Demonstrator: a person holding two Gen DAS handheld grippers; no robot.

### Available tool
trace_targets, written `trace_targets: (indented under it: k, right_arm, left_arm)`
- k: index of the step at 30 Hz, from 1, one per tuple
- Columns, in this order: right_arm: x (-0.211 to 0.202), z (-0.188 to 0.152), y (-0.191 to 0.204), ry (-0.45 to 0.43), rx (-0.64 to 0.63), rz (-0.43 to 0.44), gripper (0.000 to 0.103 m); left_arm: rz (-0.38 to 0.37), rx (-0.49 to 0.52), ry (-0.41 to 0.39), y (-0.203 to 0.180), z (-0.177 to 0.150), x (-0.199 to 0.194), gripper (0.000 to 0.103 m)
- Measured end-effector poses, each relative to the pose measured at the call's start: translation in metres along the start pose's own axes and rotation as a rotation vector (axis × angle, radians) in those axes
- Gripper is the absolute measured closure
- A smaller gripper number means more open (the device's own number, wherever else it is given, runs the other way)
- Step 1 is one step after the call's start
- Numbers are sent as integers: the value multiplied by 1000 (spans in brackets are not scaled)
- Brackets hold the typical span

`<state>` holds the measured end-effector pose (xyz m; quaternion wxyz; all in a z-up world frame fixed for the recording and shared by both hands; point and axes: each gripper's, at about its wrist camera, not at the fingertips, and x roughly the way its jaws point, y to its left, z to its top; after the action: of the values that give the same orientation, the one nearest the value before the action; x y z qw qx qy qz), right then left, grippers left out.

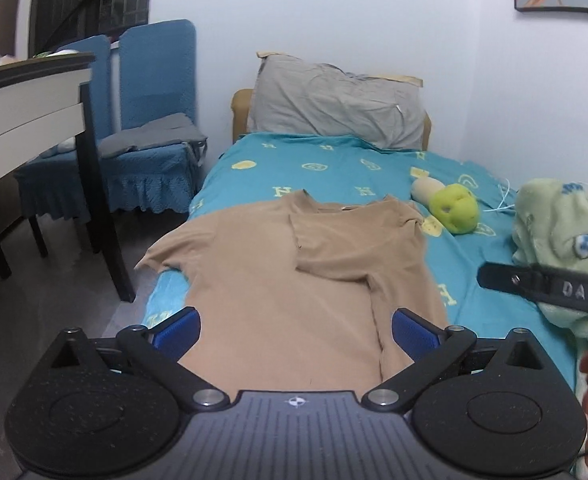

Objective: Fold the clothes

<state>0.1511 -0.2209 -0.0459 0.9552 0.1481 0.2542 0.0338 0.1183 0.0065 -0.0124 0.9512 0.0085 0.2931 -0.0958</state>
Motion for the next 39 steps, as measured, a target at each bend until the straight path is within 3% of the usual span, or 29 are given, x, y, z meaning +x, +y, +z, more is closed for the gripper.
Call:
trace_targets:
  k: [5, 10, 17, 22, 24, 29, 33, 35, 39]
  right_arm:
    - [4, 2, 24, 28, -66, 40, 15]
    - [43, 21, 70, 81, -178, 59, 15]
    - [172, 28, 174, 139, -395, 177, 16]
    - [277, 9, 257, 219, -538, 239, 16]
    - [315, -2, 285, 254, -601, 251, 24]
    - [381, -33, 331, 321, -795, 253, 27]
    - [410, -60, 348, 353, -996, 141, 44]
    - [408, -50, 343, 317, -952, 100, 94]
    - [396, -16, 328, 227, -788, 52, 97]
  left_arm:
    - [-47, -11, 69, 25, -6, 4, 0]
    - [-80, -38, 53, 69, 3, 5, 0]
    - [-74, -120, 41, 134, -8, 18, 0]
    - [-58, -209, 126, 174, -23, 58, 0]
    - [-55, -251, 147, 188, -29, 71, 0]
    - [13, -285, 223, 207, -43, 105, 0]
    - [3, -335, 248, 217, -49, 122, 0]
    - [9, -335, 267, 217, -52, 129, 0]
    - [7, -311, 238, 208, -50, 126, 0]
